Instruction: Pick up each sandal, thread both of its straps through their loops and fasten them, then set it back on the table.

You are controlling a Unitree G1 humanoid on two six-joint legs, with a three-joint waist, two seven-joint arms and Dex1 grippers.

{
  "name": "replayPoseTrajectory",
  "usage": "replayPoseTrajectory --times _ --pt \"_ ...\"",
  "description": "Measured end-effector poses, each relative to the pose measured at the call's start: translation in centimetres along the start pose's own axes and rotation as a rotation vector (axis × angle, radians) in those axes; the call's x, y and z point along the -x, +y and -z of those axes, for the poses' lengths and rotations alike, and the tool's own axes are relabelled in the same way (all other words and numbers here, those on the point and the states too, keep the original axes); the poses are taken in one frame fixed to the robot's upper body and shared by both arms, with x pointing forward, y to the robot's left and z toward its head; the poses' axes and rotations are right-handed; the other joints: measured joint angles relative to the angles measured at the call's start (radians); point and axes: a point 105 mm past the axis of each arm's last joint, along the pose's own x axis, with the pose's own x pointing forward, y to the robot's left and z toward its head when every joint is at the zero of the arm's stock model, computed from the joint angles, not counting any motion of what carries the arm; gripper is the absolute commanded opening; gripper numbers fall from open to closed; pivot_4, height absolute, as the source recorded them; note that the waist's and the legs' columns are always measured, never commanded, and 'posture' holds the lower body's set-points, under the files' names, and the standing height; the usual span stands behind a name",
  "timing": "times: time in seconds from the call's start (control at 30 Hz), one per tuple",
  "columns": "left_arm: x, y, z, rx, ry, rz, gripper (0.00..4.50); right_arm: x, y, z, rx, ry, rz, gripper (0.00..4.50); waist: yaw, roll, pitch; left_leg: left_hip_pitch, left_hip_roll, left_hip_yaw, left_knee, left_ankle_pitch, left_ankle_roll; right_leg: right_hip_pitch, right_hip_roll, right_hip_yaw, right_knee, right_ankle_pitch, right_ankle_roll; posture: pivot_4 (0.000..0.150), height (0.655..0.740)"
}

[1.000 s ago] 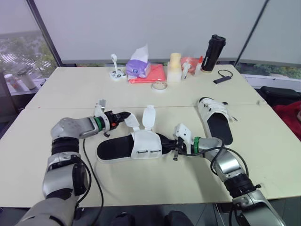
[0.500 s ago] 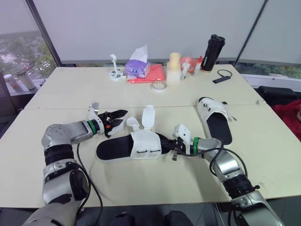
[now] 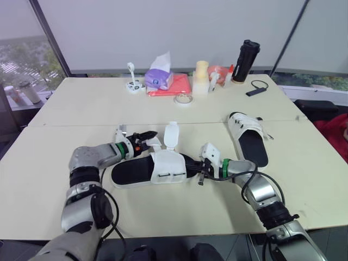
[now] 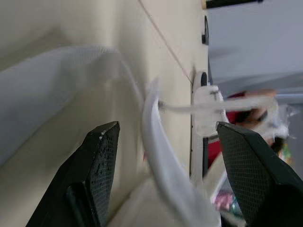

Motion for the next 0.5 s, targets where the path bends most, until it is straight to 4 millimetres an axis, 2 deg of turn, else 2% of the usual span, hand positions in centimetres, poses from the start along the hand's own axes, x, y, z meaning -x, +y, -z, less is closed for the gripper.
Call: replayPoseTrajectory --times 0.17,0.27,0.43,0.5 --pt "-2.0 -0.8 -1.0 -0.025 -0.070 0.034 3.34 -0.2 0.1 -0.1 -0.002 -0.007 0.004 0.00 0.000 0.000 0.000 0.000 0.000 0.001 -0.004 0.001 -0.001 -0.001 0.000 0.000 -0.002 0.000 0.000 0.150 0.7400" --pt "-2.6 -1.4 -1.2 -0.062 -0.075 0.055 2.53 -0.2 0.1 -0.1 0.000 -0.009 0.004 0.00 0.000 0.000 0.000 0.001 0.000 0.001 -0.006 0.001 -0.002 -0.001 0.000 0.000 -0.002 0.000 0.000 0.150 0.7400" --pt "-1.9 -2.4 -2.2 -0.119 -0.081 0.118 0.09 -0.2 0.2 -0.1 0.001 -0.013 0.013 0.00 -0.001 0.000 0.000 0.000 0.000 0.001 -0.007 0.001 -0.002 -0.002 0.000 0.000 -0.002 0.000 0.000 0.150 0.7400" --pt "-1.6 -2.9 -2.6 -0.151 -0.075 0.130 0.03 -0.1 0.2 -0.1 0.000 -0.013 0.017 0.00 0.000 0.000 0.000 0.001 0.000 0.001 -0.007 0.001 -0.002 -0.001 0.000 0.000 -0.002 0.000 0.000 0.150 0.7400"
